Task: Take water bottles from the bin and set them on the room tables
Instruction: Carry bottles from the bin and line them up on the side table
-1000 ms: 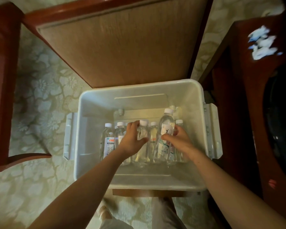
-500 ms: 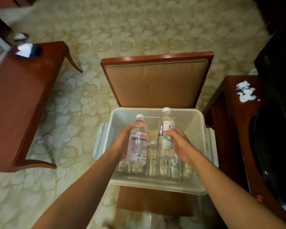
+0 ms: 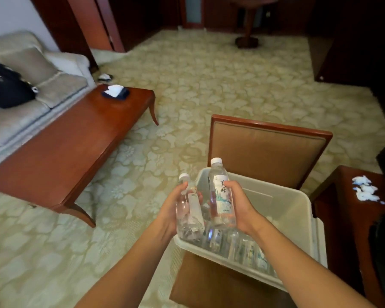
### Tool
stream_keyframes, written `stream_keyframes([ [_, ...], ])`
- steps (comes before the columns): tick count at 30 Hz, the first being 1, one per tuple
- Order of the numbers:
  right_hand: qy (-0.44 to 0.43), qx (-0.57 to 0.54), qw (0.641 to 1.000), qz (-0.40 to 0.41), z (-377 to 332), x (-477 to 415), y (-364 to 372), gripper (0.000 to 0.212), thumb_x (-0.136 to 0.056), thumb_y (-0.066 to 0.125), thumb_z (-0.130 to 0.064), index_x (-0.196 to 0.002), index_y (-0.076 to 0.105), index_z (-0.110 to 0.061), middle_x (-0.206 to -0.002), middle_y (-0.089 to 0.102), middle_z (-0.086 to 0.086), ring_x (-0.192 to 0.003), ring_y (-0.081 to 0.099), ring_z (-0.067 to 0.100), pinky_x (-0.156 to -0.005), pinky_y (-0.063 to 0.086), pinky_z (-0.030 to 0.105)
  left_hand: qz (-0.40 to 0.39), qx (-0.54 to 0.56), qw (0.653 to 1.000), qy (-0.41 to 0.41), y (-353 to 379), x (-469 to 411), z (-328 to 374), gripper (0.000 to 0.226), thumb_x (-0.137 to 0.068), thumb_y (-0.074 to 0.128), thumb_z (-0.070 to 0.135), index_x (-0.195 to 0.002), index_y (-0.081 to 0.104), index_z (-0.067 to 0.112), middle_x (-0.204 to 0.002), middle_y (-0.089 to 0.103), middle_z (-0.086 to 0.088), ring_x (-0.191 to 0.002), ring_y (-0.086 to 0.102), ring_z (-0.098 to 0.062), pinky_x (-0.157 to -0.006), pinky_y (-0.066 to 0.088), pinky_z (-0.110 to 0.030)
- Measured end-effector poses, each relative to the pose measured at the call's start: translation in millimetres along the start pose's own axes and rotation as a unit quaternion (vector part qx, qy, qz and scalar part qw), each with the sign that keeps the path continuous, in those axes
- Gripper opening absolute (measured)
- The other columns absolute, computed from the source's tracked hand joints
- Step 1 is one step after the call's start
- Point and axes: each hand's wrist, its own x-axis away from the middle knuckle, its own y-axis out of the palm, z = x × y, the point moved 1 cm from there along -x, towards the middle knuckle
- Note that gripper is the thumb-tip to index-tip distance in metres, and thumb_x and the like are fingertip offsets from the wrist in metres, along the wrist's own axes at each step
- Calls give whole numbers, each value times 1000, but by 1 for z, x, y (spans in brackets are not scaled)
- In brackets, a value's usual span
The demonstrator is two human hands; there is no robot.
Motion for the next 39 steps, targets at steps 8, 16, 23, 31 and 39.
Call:
stream_keyframes([
  [8, -7, 123, 990, -66, 50, 24, 137, 42, -81, 53, -49, -89, 69, -11, -81, 66, 11, -73, 62, 30, -71, 51, 37, 17, -12, 983, 181, -89, 120, 41, 35, -89, 57, 38, -105, 72, 10, -79, 67, -5, -61, 65, -18, -59, 56, -30],
  [16, 30, 199, 964, -176, 140, 57, 289, 40, -86, 51, -45, -85, 66, -8, -74, 64, 10, -64, 61, 28, -64, 51, 34, 99, 37, 963, 246, -218, 253, 56, 43, -90, 53, 46, -104, 75, 10, -108, 67, -14, -81, 67, -26, -74, 55, -38],
  [23, 73, 231, 924, -295, 209, 81, 412, 40, -93, 42, -39, -87, 66, -6, -72, 62, 13, -59, 59, 25, -56, 51, 28, 139, 179, 910, 348, -317, 351, 61, 53, -89, 53, 58, -98, 76, 12, -102, 69, -8, -84, 65, -18, -76, 50, -32],
  [31, 116, 278, 884, -357, 271, 59, 541, 42, -79, 56, -44, -88, 68, -6, -75, 65, 12, -64, 61, 28, -66, 50, 36, 189, 215, 871, 400, -413, 403, 86, 37, -75, 75, 47, -91, 73, 14, -88, 63, -6, -79, 61, -18, -77, 50, -29],
  [39, 159, 268, 825, -471, 292, -15, 674, 37, -93, 44, -33, -102, 70, -7, -71, 62, 8, -59, 58, 23, -62, 49, 34, 305, 198, 825, 432, -502, 393, 175, 40, -90, 54, 48, -80, 76, 17, -77, 69, -6, -63, 66, -18, -70, 48, -34],
])
